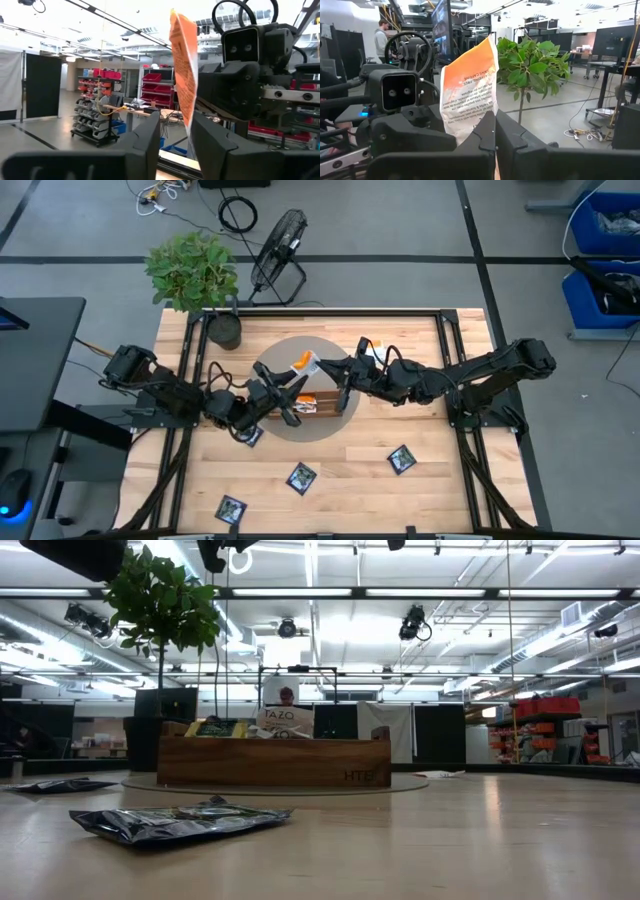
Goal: Pick & Place Tea
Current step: Put the bottom orange tea bag into the wooden organizer
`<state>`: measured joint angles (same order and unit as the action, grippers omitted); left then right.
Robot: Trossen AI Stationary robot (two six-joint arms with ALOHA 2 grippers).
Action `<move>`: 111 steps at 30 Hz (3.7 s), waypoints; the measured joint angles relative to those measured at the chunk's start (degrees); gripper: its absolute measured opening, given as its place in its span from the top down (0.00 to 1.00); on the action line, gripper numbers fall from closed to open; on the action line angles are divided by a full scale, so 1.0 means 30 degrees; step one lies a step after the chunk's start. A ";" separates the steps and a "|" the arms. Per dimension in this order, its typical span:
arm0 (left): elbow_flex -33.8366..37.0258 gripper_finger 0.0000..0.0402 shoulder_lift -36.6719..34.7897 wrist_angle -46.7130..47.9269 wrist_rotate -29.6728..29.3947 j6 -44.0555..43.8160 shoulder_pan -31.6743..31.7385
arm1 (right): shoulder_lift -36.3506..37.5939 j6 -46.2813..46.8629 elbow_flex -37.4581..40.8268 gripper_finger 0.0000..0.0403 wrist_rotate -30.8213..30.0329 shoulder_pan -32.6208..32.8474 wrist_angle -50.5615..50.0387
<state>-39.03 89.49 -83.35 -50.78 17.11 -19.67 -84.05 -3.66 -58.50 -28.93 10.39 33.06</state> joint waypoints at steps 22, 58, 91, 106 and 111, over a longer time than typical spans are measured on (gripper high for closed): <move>0.0007 1.00 0.0000 0.0073 -0.1723 0.3616 -0.1024 | 0.0015 -0.0153 0.0000 0.86 0.0736 -0.0068 -0.0947; -0.4273 1.00 -0.8540 3.3996 0.0887 -0.9215 -0.1471 | 0.0542 -0.3889 -0.2919 0.64 0.1005 0.0576 -0.9644; -1.3274 1.00 -0.1716 4.6624 0.6639 -0.5598 0.1436 | -0.6138 -0.4887 -1.1118 0.29 0.4838 -0.0716 -1.8464; -1.3274 1.00 -0.1719 4.6506 0.6573 -0.5614 0.1322 | -0.6302 -0.3604 -1.1154 0.45 0.7390 -0.1732 -1.8392; -1.3274 1.00 -0.1727 4.6477 0.6579 -0.5627 0.1322 | -0.6295 -0.3435 -1.1154 0.49 0.7764 -0.1973 -1.8360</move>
<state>-78.85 84.31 56.08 -31.05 0.23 -15.70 -102.94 -13.97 -91.96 -5.63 4.47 -22.02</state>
